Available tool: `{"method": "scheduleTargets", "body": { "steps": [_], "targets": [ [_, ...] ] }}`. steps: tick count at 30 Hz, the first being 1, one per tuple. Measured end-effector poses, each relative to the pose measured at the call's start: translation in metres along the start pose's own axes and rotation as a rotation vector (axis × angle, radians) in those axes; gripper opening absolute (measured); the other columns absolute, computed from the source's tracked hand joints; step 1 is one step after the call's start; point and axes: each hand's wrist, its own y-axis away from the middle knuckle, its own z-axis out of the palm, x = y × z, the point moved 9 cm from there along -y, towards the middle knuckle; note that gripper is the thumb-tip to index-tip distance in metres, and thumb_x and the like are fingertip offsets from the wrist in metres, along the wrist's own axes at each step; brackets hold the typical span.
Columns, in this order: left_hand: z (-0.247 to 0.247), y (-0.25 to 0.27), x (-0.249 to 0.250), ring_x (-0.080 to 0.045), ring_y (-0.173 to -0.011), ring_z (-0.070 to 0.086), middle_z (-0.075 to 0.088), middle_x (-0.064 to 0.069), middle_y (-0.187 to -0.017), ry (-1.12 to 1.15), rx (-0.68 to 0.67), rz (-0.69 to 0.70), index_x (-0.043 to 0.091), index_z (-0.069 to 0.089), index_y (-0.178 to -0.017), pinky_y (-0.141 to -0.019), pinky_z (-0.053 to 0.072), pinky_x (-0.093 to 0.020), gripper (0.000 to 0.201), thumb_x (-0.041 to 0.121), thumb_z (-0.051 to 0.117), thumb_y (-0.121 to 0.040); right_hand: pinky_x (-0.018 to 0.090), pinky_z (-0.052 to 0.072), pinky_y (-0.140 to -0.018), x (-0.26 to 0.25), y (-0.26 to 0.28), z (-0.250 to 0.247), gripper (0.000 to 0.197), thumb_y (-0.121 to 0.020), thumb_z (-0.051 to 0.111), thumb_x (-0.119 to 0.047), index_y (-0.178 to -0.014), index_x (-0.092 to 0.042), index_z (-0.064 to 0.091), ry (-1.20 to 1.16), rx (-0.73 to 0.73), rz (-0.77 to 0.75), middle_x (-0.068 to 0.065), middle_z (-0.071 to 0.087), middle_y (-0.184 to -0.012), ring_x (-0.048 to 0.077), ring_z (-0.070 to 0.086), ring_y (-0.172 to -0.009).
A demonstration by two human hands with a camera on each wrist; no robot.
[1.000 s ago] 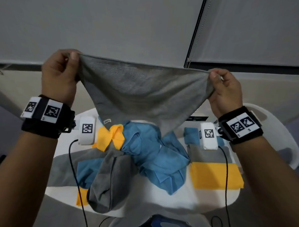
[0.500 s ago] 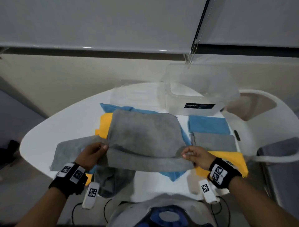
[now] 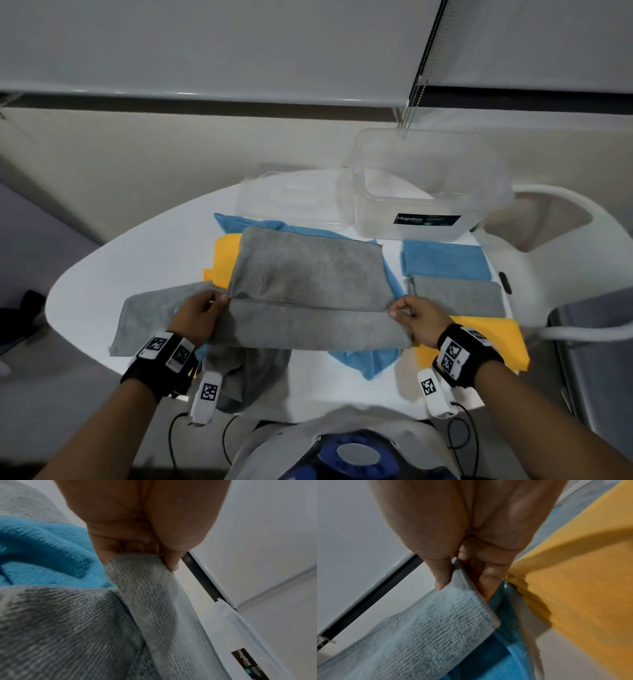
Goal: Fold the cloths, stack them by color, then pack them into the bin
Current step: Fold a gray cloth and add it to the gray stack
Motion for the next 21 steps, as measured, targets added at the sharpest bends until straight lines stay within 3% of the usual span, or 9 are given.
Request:
{"method": "scheduleTargets", "body": {
  "steps": [3, 8, 12, 15, 18, 21],
  "targets": [
    [0.003, -0.006, -0.006, -0.023, -0.079, 0.055, 0.061, -0.007, -0.081, -0.097, 0.000, -0.036, 0.012, 0.064, -0.084, -0.067, 0.035, -0.030, 0.022, 0.027, 0.055, -0.096, 0.023, 0.041, -0.068, -0.007, -0.009, 0.002, 0.018, -0.091, 0.066, -0.022, -0.075, -0.028, 0.061, 0.108, 0.014, -0.001, -0.012, 0.064, -0.078, 0.004, 0.056, -0.075],
    [0.012, -0.014, -0.015, -0.031, -0.087, 0.060, 0.059, -0.007, -0.080, -0.170, -0.030, -0.064, 0.011, 0.061, -0.081, -0.068, 0.035, -0.030, 0.023, 0.027, 0.055, -0.096, 0.014, 0.039, -0.065, -0.005, -0.015, 0.009, 0.019, -0.090, 0.066, -0.022, -0.073, -0.029, 0.060, 0.210, 0.021, 0.023, -0.016, 0.062, -0.076, 0.000, 0.054, -0.073],
    [0.012, -0.022, -0.012, -0.032, -0.092, 0.060, 0.065, -0.011, -0.091, -0.200, -0.015, -0.070, 0.008, 0.065, -0.094, -0.071, 0.036, -0.030, 0.026, 0.031, 0.054, -0.096, 0.015, 0.038, -0.062, -0.002, -0.021, 0.006, 0.022, -0.089, 0.067, -0.021, -0.070, -0.028, 0.059, 0.233, 0.060, 0.030, -0.015, 0.061, -0.072, 0.006, 0.055, -0.072],
    [0.016, -0.028, -0.014, -0.030, -0.094, 0.061, 0.067, -0.010, -0.097, -0.249, -0.013, -0.067, 0.013, 0.066, -0.101, -0.073, 0.039, -0.030, 0.026, 0.036, 0.055, -0.095, 0.015, 0.037, -0.063, -0.001, -0.023, 0.006, 0.022, -0.088, 0.067, -0.017, -0.070, -0.027, 0.060, 0.264, 0.063, 0.034, -0.017, 0.062, -0.073, 0.000, 0.054, -0.070],
    [0.019, -0.032, -0.019, -0.028, -0.092, 0.062, 0.068, -0.008, -0.095, -0.270, -0.006, -0.090, 0.015, 0.065, -0.101, -0.074, 0.040, -0.030, 0.026, 0.038, 0.057, -0.093, 0.006, 0.035, -0.057, -0.005, -0.022, 0.007, 0.018, -0.088, 0.067, -0.018, -0.073, -0.025, 0.061, 0.319, 0.054, 0.033, -0.019, 0.059, -0.071, -0.005, 0.050, -0.068],
    [0.018, -0.034, -0.021, -0.027, -0.090, 0.063, 0.067, -0.006, -0.091, -0.277, -0.003, -0.104, 0.016, 0.065, -0.097, -0.072, 0.040, -0.029, 0.024, 0.039, 0.059, -0.092, 0.005, 0.036, -0.056, -0.009, -0.024, 0.007, 0.014, -0.087, 0.068, -0.020, -0.075, -0.021, 0.061, 0.355, 0.034, 0.040, -0.017, 0.058, -0.070, 0.002, 0.053, -0.069]
  ]
}}
